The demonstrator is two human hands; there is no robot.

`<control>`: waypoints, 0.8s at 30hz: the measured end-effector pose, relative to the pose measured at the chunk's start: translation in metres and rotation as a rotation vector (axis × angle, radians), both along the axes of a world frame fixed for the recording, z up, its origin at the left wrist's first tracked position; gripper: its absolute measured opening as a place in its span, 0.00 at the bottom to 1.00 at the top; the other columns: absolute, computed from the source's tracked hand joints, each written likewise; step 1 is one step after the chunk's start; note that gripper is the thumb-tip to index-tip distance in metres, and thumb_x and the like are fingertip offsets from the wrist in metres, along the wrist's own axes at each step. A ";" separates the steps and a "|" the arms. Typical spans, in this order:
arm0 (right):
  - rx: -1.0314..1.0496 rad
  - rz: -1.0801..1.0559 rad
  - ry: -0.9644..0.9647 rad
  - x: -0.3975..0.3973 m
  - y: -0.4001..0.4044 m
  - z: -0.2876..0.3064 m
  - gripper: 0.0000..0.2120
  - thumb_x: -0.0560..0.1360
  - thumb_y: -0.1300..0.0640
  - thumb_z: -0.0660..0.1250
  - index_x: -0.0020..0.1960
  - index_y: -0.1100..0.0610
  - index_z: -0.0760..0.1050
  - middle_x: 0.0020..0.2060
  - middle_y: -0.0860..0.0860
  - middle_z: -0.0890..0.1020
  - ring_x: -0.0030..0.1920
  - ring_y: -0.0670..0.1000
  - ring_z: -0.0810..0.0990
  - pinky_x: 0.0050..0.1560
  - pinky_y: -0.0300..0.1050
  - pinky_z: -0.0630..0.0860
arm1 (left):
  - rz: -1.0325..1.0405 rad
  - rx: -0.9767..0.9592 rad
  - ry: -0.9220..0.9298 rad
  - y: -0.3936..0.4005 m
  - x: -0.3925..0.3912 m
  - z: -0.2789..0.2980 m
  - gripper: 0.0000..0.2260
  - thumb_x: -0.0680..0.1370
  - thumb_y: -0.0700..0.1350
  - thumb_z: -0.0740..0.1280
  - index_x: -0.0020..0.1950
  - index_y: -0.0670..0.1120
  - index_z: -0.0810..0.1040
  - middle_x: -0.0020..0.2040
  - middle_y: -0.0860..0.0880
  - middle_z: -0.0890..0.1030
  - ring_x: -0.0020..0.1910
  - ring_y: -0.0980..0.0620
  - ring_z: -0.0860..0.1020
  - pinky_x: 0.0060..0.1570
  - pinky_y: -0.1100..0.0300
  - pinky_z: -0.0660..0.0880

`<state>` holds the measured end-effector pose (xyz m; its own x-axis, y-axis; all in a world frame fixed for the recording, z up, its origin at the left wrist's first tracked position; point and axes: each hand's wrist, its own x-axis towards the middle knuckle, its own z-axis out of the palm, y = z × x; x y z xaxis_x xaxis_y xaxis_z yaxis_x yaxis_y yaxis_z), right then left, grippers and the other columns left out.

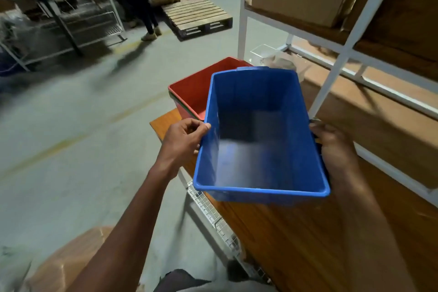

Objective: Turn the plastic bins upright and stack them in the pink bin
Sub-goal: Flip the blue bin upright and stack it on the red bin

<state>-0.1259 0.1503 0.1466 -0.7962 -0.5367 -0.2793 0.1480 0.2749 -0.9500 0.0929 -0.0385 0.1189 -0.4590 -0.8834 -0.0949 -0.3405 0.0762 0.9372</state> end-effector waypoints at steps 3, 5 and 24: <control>-0.038 -0.081 0.010 0.013 -0.023 0.007 0.13 0.82 0.52 0.66 0.58 0.59 0.83 0.50 0.59 0.88 0.49 0.62 0.86 0.45 0.52 0.79 | -0.055 -0.023 0.026 -0.037 0.003 0.007 0.08 0.83 0.53 0.69 0.49 0.51 0.84 0.45 0.51 0.86 0.40 0.55 0.83 0.32 0.67 0.77; -0.064 -0.126 0.018 0.028 -0.038 0.012 0.10 0.82 0.53 0.67 0.55 0.58 0.84 0.48 0.59 0.88 0.44 0.58 0.85 0.43 0.50 0.79 | -0.086 -0.037 0.077 -0.061 0.008 0.012 0.08 0.83 0.53 0.69 0.49 0.52 0.85 0.46 0.52 0.87 0.41 0.56 0.83 0.34 0.66 0.78; -0.267 -0.400 0.118 0.129 -0.212 0.024 0.08 0.83 0.56 0.67 0.48 0.51 0.84 0.47 0.53 0.88 0.45 0.53 0.85 0.49 0.54 0.83 | -0.319 0.248 0.292 -0.284 0.038 0.033 0.10 0.81 0.51 0.72 0.57 0.47 0.88 0.53 0.46 0.89 0.46 0.51 0.81 0.46 0.53 0.79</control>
